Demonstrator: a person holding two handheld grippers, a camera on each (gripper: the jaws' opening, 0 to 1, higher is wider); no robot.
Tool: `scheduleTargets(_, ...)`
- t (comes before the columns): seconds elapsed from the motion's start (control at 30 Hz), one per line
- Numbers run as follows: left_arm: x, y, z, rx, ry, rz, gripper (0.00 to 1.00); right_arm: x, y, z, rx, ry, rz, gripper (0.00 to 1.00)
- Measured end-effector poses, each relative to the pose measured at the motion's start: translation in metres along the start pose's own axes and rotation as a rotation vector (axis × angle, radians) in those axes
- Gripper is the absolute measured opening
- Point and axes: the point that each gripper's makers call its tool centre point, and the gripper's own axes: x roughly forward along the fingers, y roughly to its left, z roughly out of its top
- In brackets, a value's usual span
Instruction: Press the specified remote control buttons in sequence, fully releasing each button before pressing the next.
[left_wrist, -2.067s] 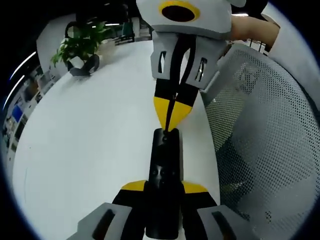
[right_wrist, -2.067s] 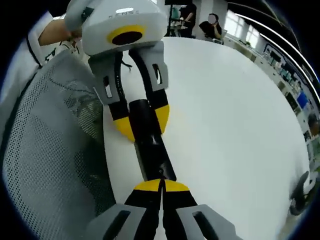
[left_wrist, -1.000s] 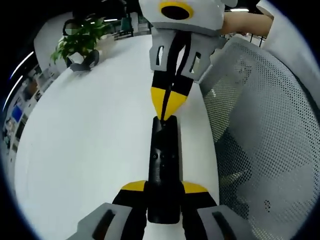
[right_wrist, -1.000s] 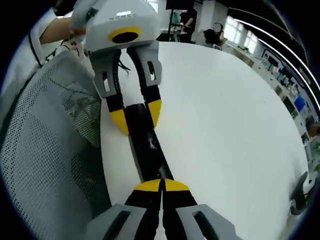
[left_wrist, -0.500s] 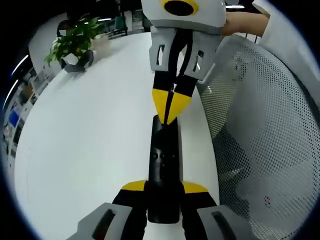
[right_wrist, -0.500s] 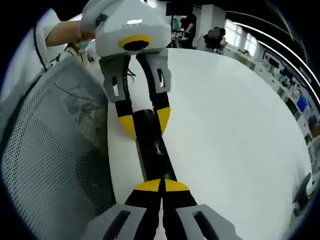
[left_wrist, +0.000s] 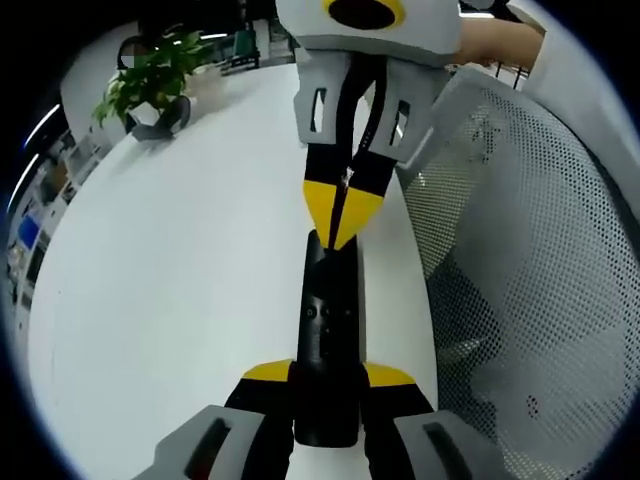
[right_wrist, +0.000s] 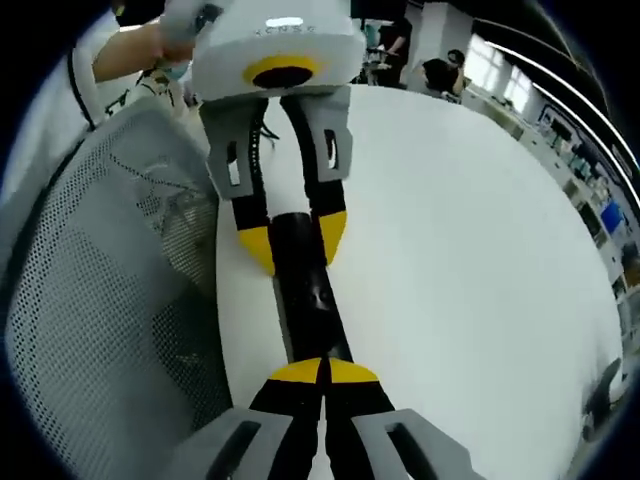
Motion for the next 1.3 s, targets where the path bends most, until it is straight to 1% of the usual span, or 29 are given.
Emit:
scheduleTargets(0.03,0.000,0.000,0.000,-0.002,0.001,0.001,0.24,0.000,0.000,0.000,-0.001,-0.003,-0.003,0.00)
scheduleTargets(0.13,0.000,0.000,0.000,-0.004,0.007,0.002,0.24,0.001,0.005,0.007,-0.027,-0.027,0.002,0.00)
scheduleTargets(0.2,0.000,0.000,0.000,-0.003,0.009,0.001,0.24,0.005,0.006,0.010,-0.052,-0.021,0.006,0.00)
scheduleTargets(0.27,0.000,0.000,0.000,-0.001,0.010,0.000,0.24,0.009,0.005,0.009,-0.088,0.005,0.004,0.00)
scheduleTargets(0.3,0.000,0.000,0.000,0.001,0.008,0.001,0.24,0.008,0.005,0.010,-0.129,0.014,0.008,0.00)
scheduleTargets(0.33,0.000,0.000,0.000,0.003,0.005,0.001,0.24,0.008,0.004,0.009,-0.127,0.028,0.005,0.00)
scheduleTargets(0.4,0.000,0.000,-0.001,0.005,-0.004,0.002,0.24,0.008,0.004,0.008,-0.208,0.059,0.002,0.00)
scheduleTargets(0.5,0.000,0.000,0.000,0.002,-0.017,0.004,0.24,0.009,0.005,0.007,-0.272,0.103,-0.004,0.00)
scheduleTargets(0.6,0.000,0.000,0.000,0.006,-0.014,0.004,0.24,0.011,0.005,0.008,-0.287,0.150,-0.003,0.00)
scheduleTargets(0.7,0.000,0.000,0.000,0.009,-0.002,0.003,0.24,0.012,0.004,0.008,-0.272,0.170,0.003,0.00)
scheduleTargets(0.77,0.001,0.000,0.000,0.004,0.001,0.005,0.24,0.011,0.003,0.007,-0.259,0.160,0.006,0.00)
scheduleTargets(0.87,0.001,0.000,0.000,-0.001,0.001,0.009,0.24,0.010,0.003,0.006,-0.204,0.146,0.009,0.00)
scheduleTargets(0.93,0.001,0.000,0.001,-0.010,-0.001,0.012,0.24,0.010,0.004,0.007,-0.203,0.151,0.009,0.00)
scheduleTargets(1.0,0.001,0.000,0.001,-0.016,0.002,0.013,0.24,0.011,0.004,0.006,-0.224,0.164,0.014,0.00)
scheduleTargets(1.1,0.002,0.000,0.002,-0.019,0.014,0.013,0.24,0.011,0.004,0.006,-0.230,0.170,0.026,0.00)
scheduleTargets(1.23,0.002,0.000,0.002,-0.030,0.021,0.017,0.25,0.010,0.003,0.005,-0.230,0.150,0.032,0.00)
scheduleTargets(1.3,0.002,0.001,0.002,-0.039,0.017,0.022,0.25,0.010,0.003,0.005,-0.217,0.135,0.026,0.00)
